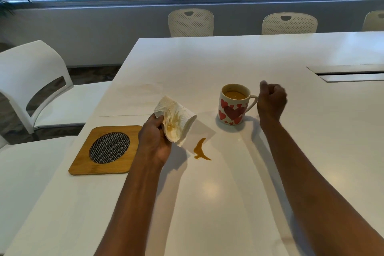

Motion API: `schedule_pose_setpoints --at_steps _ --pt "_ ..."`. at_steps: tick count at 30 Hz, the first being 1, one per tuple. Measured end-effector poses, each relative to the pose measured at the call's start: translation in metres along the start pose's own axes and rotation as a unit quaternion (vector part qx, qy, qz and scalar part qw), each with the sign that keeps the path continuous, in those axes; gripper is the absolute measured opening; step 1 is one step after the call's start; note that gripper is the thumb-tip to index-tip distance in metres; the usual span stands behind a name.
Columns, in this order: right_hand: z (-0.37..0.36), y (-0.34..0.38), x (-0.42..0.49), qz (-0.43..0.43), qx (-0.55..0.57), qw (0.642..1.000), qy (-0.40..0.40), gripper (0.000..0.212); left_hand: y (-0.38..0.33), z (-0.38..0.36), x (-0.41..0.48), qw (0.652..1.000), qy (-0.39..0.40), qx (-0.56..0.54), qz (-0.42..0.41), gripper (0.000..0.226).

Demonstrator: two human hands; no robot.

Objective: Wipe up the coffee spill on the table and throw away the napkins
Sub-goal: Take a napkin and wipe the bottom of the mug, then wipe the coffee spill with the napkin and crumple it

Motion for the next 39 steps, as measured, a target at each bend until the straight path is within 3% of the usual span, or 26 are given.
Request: schedule_pose_setpoints --at_steps 2,4,7,9,10,20,24,28,31,37,39 --pt "0.015 0.025 -0.004 0.038 0.007 0.999 0.009 0.02 0.002 -0.003 -0.004 1.0 0.009 0.007 0.001 0.034" --pt "0.011 0.048 -0.027 0.041 0.062 0.985 0.159 0.012 0.005 -0.007 -0.008 1.0 0.019 0.02 0.0 0.034" --pt "-0.004 0.064 -0.093 -0.004 0.078 0.892 0.444 0.018 0.011 -0.014 -0.014 0.998 0.039 0.048 0.002 0.033" --pt "-0.007 0.067 -0.124 -0.008 0.05 0.841 0.538 0.025 0.017 -0.017 -0.019 0.995 0.046 0.089 0.002 0.033" --pt "-0.008 0.067 -0.132 -0.007 0.04 0.834 0.55 0.026 0.019 -0.018 -0.021 0.992 0.044 0.119 0.0 0.033" --pt "0.008 0.064 -0.146 -0.081 0.138 0.863 0.479 0.037 0.029 0.001 -0.033 0.971 0.062 0.231 0.007 0.028" --pt "0.016 0.058 -0.143 -0.122 0.226 0.86 0.441 0.027 0.03 0.009 -0.037 0.978 0.118 0.172 0.009 0.031" --pt "0.025 0.054 -0.137 -0.136 0.256 0.866 0.408 0.024 0.029 0.012 -0.043 0.984 0.165 0.043 0.051 0.058" --pt "0.026 0.056 -0.141 -0.131 0.249 0.871 0.403 0.02 0.032 0.011 -0.046 0.98 0.18 0.017 0.079 0.072" --pt "0.026 0.062 -0.148 -0.147 0.302 0.843 0.42 0.018 0.032 0.01 -0.045 0.976 0.202 0.018 0.08 0.067" --pt "0.029 0.064 -0.146 -0.163 0.348 0.819 0.427 0.038 0.029 0.012 -0.043 0.98 0.185 0.034 0.06 0.053"
Point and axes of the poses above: each hand's wrist, its own x-axis towards the middle knuckle, its own z-axis out of the back of the hand, y = z × x, the point moved 5 cm from there along x, towards the middle knuckle, and after that the axes turned 6 degrees about z, right-handed, at the moved point
